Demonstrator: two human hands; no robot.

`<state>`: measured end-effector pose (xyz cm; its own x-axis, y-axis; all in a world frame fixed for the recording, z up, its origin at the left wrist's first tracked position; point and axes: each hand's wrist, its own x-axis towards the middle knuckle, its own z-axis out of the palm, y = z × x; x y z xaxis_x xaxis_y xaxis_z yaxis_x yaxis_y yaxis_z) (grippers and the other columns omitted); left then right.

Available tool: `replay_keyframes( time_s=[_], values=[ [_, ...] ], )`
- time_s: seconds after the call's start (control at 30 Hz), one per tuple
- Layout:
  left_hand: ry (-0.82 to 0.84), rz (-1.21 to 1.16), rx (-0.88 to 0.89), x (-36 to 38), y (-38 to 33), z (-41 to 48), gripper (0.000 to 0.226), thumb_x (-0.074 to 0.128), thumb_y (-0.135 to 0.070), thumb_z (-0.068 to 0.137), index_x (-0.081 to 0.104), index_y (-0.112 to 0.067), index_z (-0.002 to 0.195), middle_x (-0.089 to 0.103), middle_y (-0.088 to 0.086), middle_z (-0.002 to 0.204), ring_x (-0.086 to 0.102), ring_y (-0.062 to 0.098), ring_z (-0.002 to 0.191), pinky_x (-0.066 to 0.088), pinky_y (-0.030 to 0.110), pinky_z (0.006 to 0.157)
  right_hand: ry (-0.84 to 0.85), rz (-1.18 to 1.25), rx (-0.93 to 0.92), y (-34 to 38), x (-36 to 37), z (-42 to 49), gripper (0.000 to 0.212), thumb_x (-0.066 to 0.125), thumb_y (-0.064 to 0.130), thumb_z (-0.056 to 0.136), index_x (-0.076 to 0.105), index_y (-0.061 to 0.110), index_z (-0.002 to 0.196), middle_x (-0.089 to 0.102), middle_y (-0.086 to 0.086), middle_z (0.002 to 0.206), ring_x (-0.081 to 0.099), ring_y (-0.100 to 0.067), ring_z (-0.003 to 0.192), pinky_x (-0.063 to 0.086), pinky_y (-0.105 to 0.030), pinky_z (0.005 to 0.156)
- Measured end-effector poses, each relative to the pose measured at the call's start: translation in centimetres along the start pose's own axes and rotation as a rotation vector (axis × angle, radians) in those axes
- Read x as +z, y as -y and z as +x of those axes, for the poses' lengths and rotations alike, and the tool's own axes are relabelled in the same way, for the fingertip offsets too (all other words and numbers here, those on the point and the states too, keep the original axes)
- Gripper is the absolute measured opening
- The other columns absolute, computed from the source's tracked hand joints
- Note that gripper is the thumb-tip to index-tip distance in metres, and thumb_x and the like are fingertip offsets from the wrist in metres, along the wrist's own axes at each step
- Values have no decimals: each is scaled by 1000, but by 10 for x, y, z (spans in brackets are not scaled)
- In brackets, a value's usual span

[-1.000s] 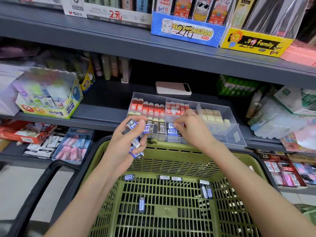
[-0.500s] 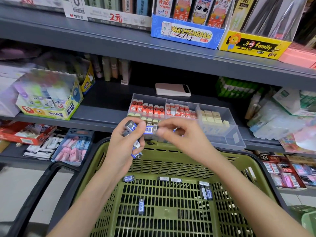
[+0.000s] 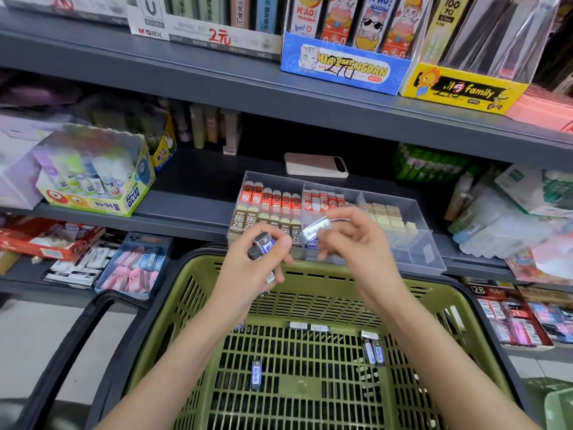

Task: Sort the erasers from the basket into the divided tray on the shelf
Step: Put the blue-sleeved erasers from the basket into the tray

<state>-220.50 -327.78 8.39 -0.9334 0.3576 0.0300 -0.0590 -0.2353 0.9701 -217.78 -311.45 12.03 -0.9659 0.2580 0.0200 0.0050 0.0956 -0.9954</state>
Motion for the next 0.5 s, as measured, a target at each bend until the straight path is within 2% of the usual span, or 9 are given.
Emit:
replay_keyframes(
  time_s=[0.1,0.17,0.23,0.3,0.4,0.5],
  values=[
    [-36,-59,-26,-1,-1,1,27,65,-47,73,63,-22,81,63,3,67,46,9,45,29,18,38,-258,-302,-27,-11,-17,21,19,69,9,80,55,19,90,61,-2,74,58,-16,62,49,-27,61],
    [-49,-118,-38,-1,-1,2,29,63,-48,74,63,-21,83,62,4,67,42,10,44,26,19,37,-278,-559,-60,-19,-19,33,20,70,14,80,54,18,92,56,7,75,58,-15,71,48,-29,67],
    [-56,-152,-49,-2,-1,2,29,59,-48,78,63,-19,85,61,5,68,39,11,44,24,20,37,-265,-693,-74,-25,-15,39,22,70,16,80,53,20,93,53,13,72,59,-16,72,45,-25,63],
    [-56,-172,-62,-2,0,3,30,57,-47,79,63,-18,86,60,5,67,38,12,45,23,20,36,-274,-765,-83,-28,-11,44,23,70,17,80,50,22,91,52,14,67,59,-15,71,43,-22,61],
    [-57,-204,-90,-3,0,4,41,60,-51,73,59,-14,93,61,5,66,38,13,45,25,19,35,-253,-772,-35,-31,-8,51,18,71,19,79,54,19,87,56,9,65,61,-17,84,47,-31,82],
    [-46,-254,-120,-3,-1,5,44,59,-50,74,53,-12,94,61,5,65,37,12,44,26,17,34,-222,-743,15,-30,-7,55,10,73,19,78,65,16,83,64,3,75,62,-18,82,43,-26,70]
  ],
)
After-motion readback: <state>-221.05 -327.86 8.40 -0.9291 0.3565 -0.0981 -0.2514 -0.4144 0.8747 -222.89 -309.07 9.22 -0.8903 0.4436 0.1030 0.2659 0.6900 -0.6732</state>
